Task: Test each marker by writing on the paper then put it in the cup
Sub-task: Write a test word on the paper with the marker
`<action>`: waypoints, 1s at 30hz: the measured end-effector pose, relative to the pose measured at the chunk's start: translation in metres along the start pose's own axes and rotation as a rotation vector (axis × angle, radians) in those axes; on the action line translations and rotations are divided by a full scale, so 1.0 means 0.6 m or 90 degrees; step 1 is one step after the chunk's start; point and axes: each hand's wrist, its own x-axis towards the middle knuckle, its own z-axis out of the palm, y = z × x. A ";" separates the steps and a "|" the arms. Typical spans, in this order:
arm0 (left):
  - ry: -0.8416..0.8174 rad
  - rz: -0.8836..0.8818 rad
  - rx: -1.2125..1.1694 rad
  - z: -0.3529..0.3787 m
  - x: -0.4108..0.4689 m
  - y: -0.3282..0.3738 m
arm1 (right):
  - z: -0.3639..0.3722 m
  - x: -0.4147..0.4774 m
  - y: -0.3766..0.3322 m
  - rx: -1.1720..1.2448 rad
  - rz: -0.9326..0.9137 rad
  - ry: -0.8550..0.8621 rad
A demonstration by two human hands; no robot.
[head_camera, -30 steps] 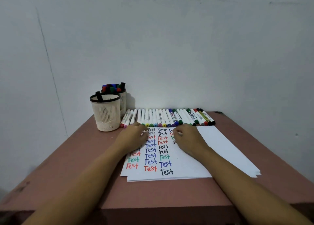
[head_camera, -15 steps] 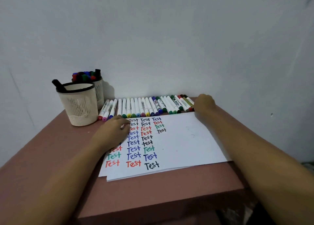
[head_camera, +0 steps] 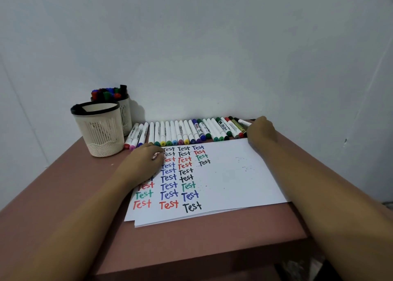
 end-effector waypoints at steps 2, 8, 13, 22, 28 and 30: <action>0.019 -0.016 -0.024 -0.005 -0.003 0.003 | -0.012 -0.013 -0.006 0.026 -0.025 0.068; 0.072 0.005 -0.022 -0.006 -0.005 0.009 | -0.049 -0.070 -0.033 0.150 -0.234 0.157; 0.114 0.140 -0.092 -0.011 -0.020 0.033 | -0.078 -0.162 -0.067 0.372 -0.270 0.030; 0.035 0.170 -0.055 -0.011 -0.032 0.044 | -0.039 -0.233 -0.070 0.596 -0.133 -0.216; 0.079 0.181 -0.063 -0.007 -0.031 0.054 | -0.031 -0.233 -0.070 0.752 -0.095 -0.412; 0.090 0.182 -0.062 -0.007 -0.032 0.055 | -0.021 -0.238 -0.072 0.708 -0.122 -0.448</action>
